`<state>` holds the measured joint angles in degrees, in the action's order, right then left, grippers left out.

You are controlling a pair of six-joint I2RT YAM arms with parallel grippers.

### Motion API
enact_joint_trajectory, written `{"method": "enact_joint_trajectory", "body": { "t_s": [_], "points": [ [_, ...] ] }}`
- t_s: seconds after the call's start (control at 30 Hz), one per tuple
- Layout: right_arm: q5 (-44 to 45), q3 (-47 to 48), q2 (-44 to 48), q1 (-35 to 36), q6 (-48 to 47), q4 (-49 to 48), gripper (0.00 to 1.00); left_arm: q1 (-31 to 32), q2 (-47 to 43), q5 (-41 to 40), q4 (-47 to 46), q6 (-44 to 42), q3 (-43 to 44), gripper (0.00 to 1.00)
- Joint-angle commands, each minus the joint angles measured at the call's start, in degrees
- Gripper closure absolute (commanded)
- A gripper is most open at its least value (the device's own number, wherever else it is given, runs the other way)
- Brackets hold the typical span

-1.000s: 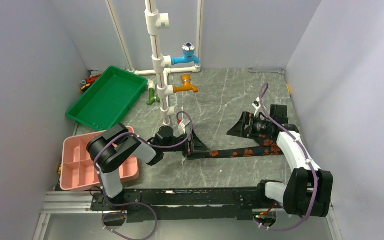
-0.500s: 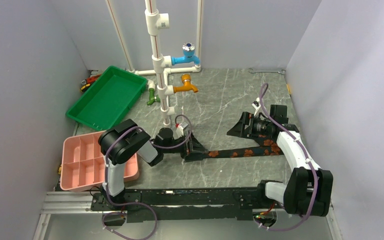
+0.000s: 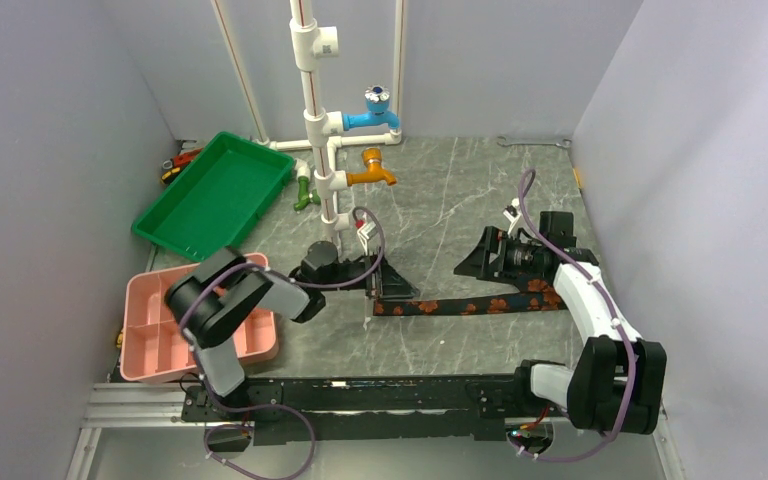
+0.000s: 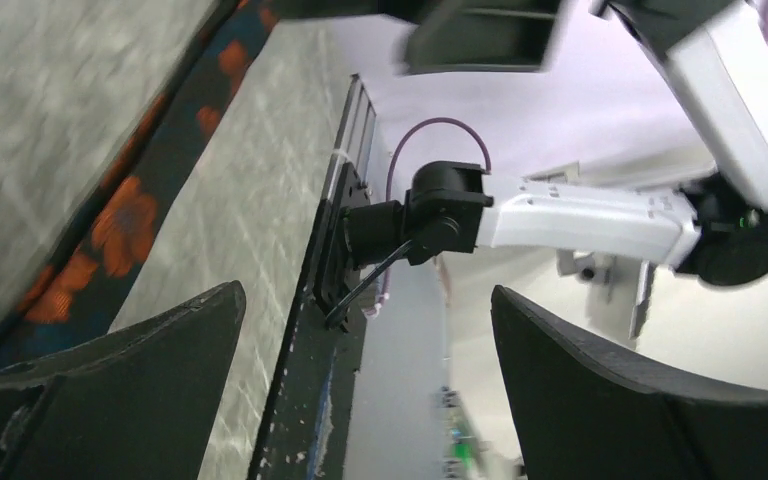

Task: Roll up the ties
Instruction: Roll the tie at the center of the board.

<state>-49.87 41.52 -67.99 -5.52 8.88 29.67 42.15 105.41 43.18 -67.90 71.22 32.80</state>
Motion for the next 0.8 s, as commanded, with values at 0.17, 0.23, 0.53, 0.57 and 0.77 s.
{"method": "enact_joint_trajectory", "body": {
  "t_s": [0.17,0.23,0.53,0.57,0.77],
  "points": [
    [-0.42,0.22,2.55,-0.04,2.78,2.30,0.15,0.91,-25.75,-1.49,31.36,-46.47,-0.53,0.00],
    [-0.78,-0.53,2.03,0.59,3.89,0.95,0.28,0.92,-31.25,-5.40,38.94,-56.87,-2.15,0.01],
    [-1.50,0.65,-8.91,14.22,9.54,-8.58,0.95,0.82,-39.91,-7.36,44.81,-91.14,-12.35,0.08],
    [-1.80,1.21,-10.70,15.09,10.18,-9.40,0.99,0.87,-38.99,-7.43,44.29,-91.55,-12.39,0.08],
    [-4.33,3.30,-20.69,21.12,14.93,-15.38,1.00,0.80,-30.77,-8.43,39.63,-94.14,-11.17,0.11]
  ]
}}
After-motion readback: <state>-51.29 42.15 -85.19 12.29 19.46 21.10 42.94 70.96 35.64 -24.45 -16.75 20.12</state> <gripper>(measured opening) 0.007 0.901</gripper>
